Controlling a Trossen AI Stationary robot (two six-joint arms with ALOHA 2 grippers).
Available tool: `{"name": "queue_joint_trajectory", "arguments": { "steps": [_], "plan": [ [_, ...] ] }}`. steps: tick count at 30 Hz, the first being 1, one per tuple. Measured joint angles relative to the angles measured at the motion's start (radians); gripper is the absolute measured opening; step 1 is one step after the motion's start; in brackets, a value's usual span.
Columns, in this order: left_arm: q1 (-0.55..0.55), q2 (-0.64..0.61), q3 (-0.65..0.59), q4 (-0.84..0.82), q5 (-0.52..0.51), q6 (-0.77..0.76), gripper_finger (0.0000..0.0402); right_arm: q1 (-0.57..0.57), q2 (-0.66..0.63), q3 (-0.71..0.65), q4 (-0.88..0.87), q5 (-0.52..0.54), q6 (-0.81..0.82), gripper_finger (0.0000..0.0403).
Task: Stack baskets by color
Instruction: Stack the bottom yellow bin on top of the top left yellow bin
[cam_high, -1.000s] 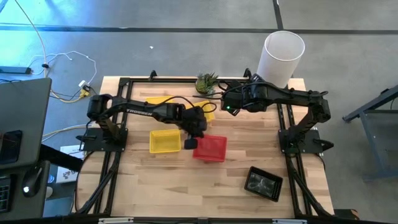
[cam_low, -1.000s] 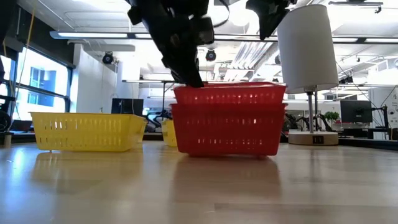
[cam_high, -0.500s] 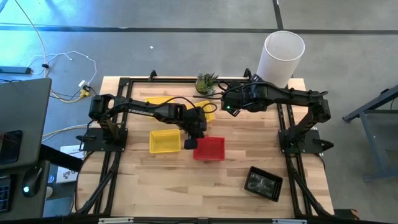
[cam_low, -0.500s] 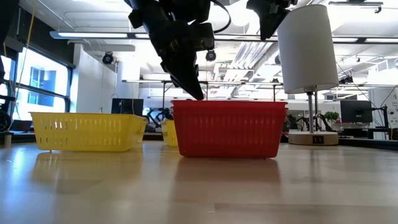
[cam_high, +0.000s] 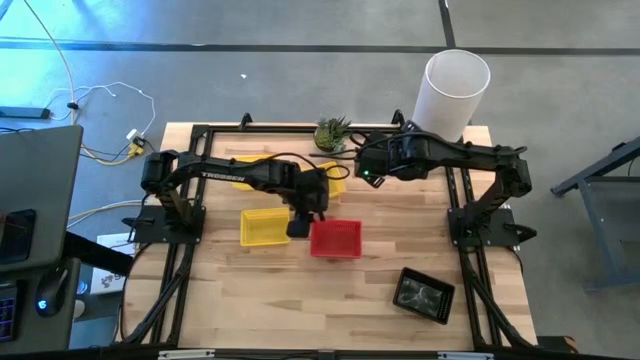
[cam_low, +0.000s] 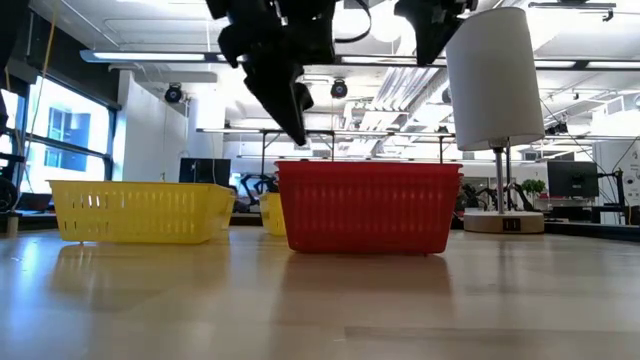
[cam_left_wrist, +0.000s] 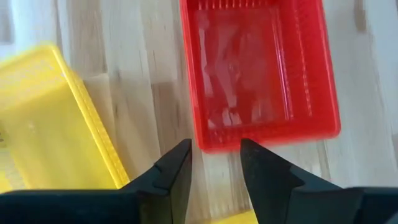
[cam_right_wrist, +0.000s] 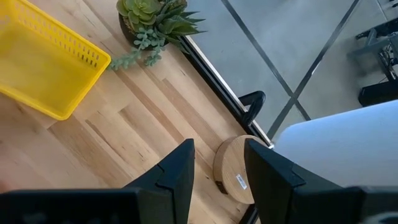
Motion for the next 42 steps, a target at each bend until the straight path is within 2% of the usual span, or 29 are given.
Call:
{"name": "queue_joint_trajectory", "arguments": {
  "steps": [5, 10, 17, 27, 34, 42],
  "plan": [
    [0.003, -0.034, -0.014, -0.131, -0.003, -0.006, 0.0118, 0.000, 0.000, -0.023, 0.007, -0.028, 0.004, 0.0126],
    [-0.003, -0.076, -0.066, -0.185, -0.009, -0.024, 0.0118, 0.000, 0.000, -0.049, 0.014, -0.046, 0.011, 0.0126],
    [-0.006, -0.151, -0.178, -0.167, -0.062, -0.100, 0.0118, 0.000, 0.001, -0.093, 0.017, -0.096, 0.011, 0.0126],
    [-0.004, -0.313, -0.338, -0.160, -0.174, -0.194, 0.0117, 0.000, 0.004, -0.106, 0.056, -0.096, 0.046, 0.0126],
    [-0.003, -0.388, -0.445, -0.141, -0.187, -0.226, 0.0117, 0.000, 0.004, -0.105, 0.068, -0.100, 0.084, 0.0126],
    [-0.003, -0.401, -0.526, -0.115, -0.199, -0.226, 0.0117, 0.000, 0.005, -0.105, 0.087, -0.104, 0.090, 0.0126]
  ]
}}
